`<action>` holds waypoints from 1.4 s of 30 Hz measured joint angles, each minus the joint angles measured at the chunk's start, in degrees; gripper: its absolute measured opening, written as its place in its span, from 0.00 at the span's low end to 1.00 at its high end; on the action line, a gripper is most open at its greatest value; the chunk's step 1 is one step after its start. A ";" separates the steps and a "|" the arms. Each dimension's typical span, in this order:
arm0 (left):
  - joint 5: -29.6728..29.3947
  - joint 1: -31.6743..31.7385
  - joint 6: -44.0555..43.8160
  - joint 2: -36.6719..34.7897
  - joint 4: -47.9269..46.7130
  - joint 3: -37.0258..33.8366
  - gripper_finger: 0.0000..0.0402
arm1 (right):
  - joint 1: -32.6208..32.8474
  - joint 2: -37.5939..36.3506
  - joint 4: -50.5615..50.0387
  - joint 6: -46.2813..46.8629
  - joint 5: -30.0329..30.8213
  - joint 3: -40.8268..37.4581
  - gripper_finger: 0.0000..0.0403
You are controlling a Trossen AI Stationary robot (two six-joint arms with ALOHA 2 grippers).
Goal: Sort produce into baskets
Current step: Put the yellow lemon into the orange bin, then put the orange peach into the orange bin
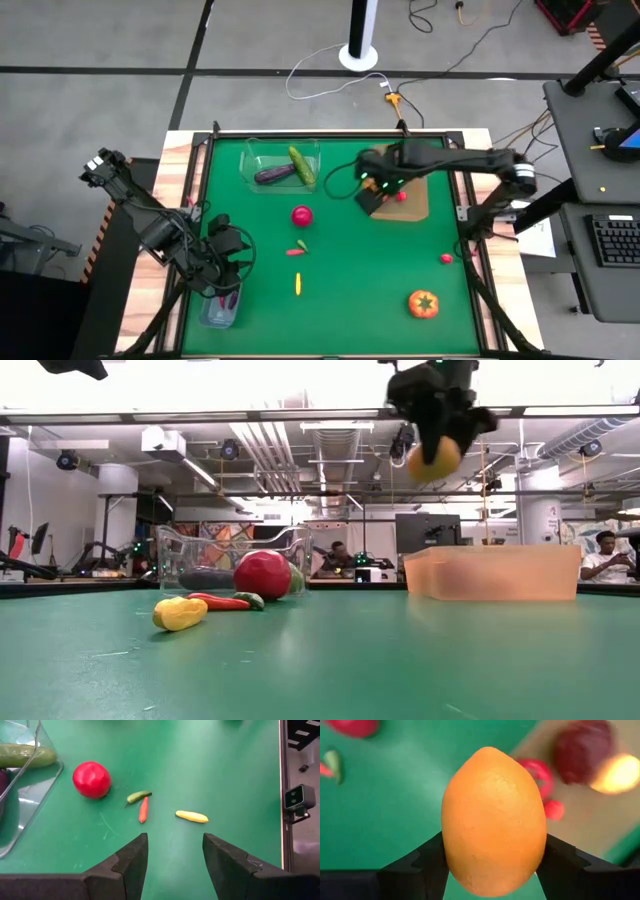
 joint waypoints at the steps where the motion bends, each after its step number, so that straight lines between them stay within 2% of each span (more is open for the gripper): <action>1: -0.01 0.00 0.02 0.04 -0.05 0.00 0.43 | -0.82 -1.35 -0.72 1.30 0.39 -0.82 0.58; 10: -0.06 0.43 -0.54 0.02 -0.11 -0.63 0.43 | -5.91 -12.11 -0.06 9.76 0.81 -14.22 0.58; 16: -3.28 1.07 -0.09 -0.06 -0.07 -0.63 0.43 | -9.37 -15.08 4.32 12.09 0.00 -26.31 0.59; 21: -4.03 1.05 -0.44 0.63 -0.01 -0.63 0.43 | -10.36 -15.16 5.76 12.31 -0.85 -31.55 0.62; 30: -3.56 1.80 -1.05 0.36 1.54 -0.63 0.43 | -11.05 -15.12 13.79 11.47 -0.78 -34.81 0.66; 42: -3.26 2.05 -0.07 0.42 3.51 -0.74 0.43 | -12.18 -15.20 14.27 11.48 -2.61 -32.99 0.80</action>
